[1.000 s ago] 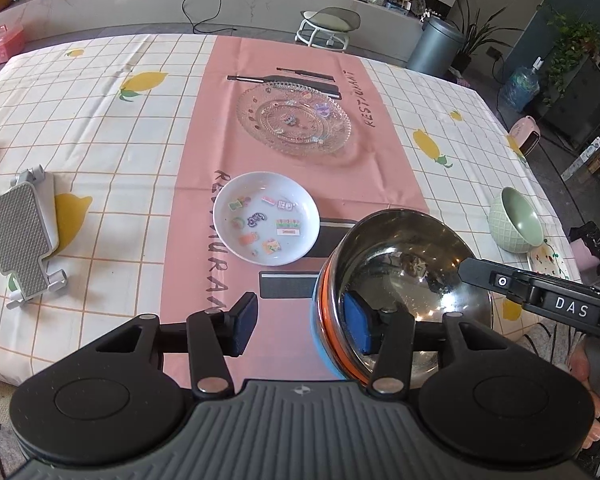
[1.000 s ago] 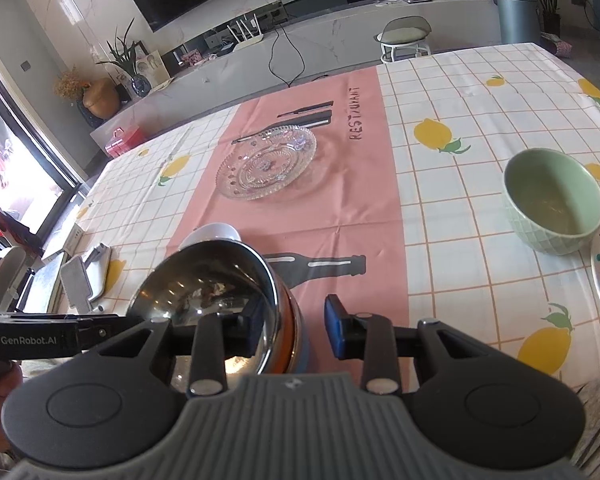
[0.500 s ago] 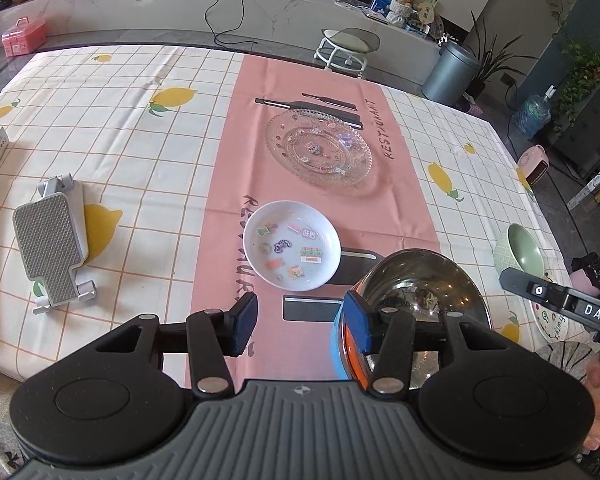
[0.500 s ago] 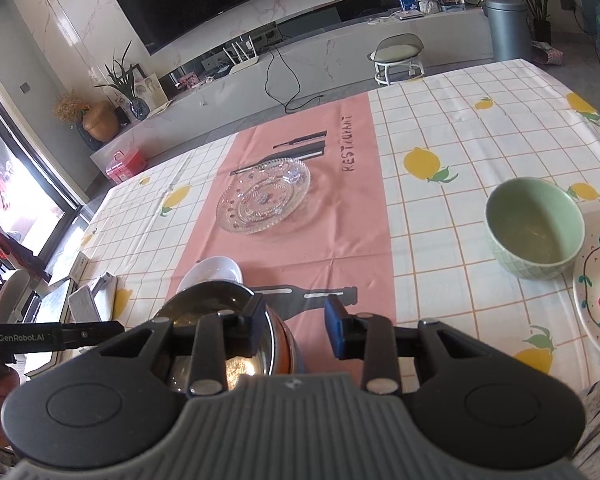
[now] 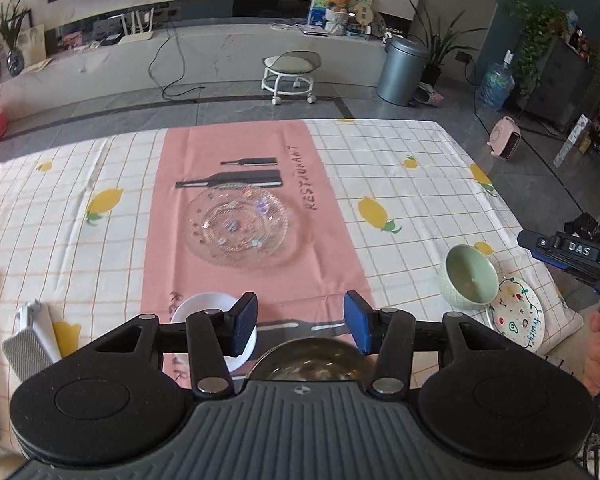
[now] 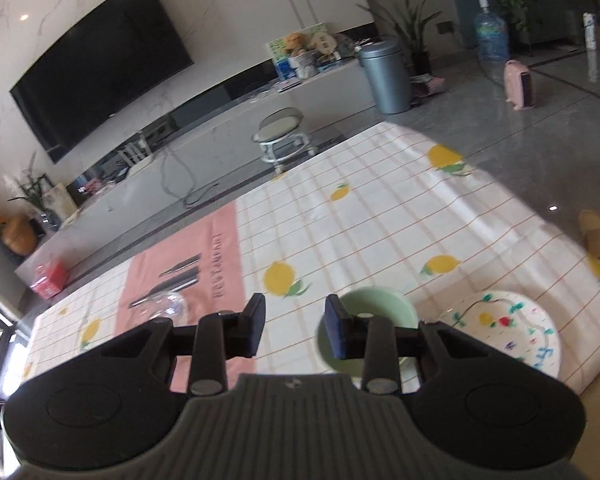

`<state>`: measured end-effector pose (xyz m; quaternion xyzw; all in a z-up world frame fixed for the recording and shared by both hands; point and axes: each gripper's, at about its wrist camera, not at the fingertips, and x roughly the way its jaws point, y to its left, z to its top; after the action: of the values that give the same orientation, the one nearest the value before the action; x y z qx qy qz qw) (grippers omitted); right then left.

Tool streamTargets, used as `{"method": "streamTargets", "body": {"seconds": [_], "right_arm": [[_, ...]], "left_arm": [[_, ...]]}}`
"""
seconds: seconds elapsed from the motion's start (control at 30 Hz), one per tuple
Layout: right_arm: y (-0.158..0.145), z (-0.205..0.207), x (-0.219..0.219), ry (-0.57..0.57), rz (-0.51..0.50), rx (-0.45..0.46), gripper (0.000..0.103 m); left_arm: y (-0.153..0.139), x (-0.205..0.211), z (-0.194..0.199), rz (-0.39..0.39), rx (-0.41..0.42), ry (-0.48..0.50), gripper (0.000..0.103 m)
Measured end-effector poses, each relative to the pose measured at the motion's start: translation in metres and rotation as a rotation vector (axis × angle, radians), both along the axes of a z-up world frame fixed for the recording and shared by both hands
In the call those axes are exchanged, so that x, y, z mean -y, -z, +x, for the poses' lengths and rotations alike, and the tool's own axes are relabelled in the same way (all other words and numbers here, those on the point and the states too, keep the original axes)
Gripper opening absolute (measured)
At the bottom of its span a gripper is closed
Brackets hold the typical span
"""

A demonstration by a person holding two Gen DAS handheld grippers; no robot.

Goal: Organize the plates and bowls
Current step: 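Move the left gripper to the pale green bowl and grasp its rim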

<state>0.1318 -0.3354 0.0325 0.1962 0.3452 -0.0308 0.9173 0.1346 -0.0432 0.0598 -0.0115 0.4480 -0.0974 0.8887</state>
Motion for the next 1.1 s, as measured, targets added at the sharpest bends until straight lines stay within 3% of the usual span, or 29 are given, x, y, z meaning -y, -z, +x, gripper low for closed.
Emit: {"method": "streamTargets", "body": {"seconds": [0.13, 0.23, 0.33, 0.5, 0.7, 0.9, 1.1], "right_arm": [[0.015, 0.012, 0.025, 0.127, -0.035, -0.021, 0.033], [0.042, 0.010, 0.045, 0.181, -0.004, -0.038, 0.033], [0.068, 0.016, 0.065, 0.229, 0.063, -0.114, 0.033], [0.090, 0.025, 0.079, 0.228, 0.135, -0.158, 0.033], [0.110, 0.032, 0.081, 0.200, 0.172, -0.187, 0.032], [0.110, 0.032, 0.084, 0.180, 0.207, -0.171, 0.032], [0.102, 0.027, 0.085, 0.149, 0.165, -0.144, 0.032]], "left_arm": [[-0.004, 0.039, 0.017, 0.015, 0.004, 0.082, 0.058], [0.003, 0.059, 0.038, -0.041, -0.049, 0.105, 0.058], [0.017, 0.077, 0.055, -0.095, -0.092, 0.150, 0.058], [0.048, 0.115, 0.077, -0.122, -0.170, 0.174, 0.058], [0.096, 0.147, 0.097, -0.024, -0.329, 0.180, 0.058], [0.114, 0.156, 0.105, 0.027, -0.368, 0.151, 0.058], [0.124, 0.167, 0.115, -0.014, -0.422, 0.171, 0.058]]}}
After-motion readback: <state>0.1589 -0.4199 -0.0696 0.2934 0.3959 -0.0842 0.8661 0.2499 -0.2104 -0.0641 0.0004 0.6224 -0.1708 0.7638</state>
